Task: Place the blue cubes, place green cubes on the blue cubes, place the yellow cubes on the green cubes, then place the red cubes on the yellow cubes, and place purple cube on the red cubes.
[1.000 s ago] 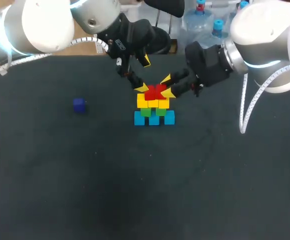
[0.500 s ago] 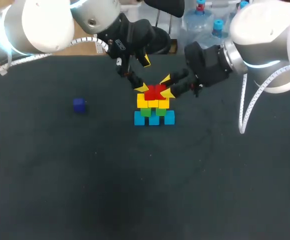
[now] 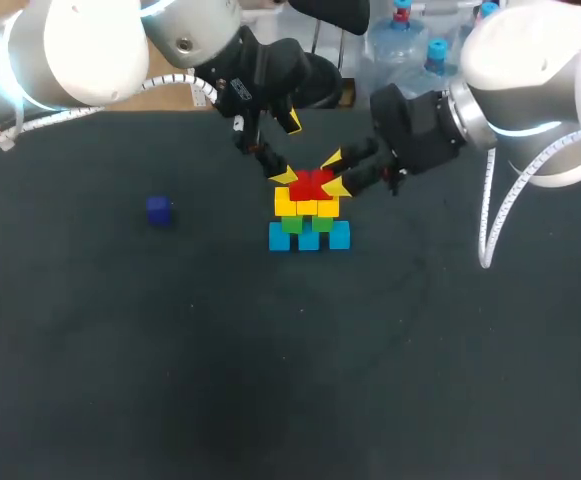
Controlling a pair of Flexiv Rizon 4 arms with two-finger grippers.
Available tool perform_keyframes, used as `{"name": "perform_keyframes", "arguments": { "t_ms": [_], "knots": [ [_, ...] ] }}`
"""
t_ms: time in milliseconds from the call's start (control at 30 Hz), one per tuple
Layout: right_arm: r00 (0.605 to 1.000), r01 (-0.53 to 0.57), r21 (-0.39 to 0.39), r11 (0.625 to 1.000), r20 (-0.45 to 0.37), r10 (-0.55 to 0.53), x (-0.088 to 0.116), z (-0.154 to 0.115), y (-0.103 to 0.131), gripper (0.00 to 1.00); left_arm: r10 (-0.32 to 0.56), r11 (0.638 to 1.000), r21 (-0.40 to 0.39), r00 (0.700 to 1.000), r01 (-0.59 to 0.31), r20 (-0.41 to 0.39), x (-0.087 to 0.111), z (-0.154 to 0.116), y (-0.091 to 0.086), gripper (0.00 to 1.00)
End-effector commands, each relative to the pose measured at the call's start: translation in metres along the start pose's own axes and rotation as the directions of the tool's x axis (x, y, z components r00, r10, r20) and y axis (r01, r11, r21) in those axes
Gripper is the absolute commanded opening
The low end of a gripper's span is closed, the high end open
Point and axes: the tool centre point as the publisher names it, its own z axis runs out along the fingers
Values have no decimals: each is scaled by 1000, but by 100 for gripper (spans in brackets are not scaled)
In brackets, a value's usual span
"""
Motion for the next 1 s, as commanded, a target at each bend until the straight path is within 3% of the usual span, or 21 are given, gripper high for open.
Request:
{"name": "perform_keyframes", "arguments": {
  "t_ms": [33, 1000],
  "knots": [
    [1000, 0, -1, 1000, 2, 0, 1, 1, 0, 0, 3, 1000, 0, 1000, -3, 3, 1, 0, 0, 100],
    [1000, -1, -1, 1000, 7, 1, 1, 3, -2, 0, 3, 1000, 0, 1000, -3, 3, 1, 0, 0, 100]
  ]
}}
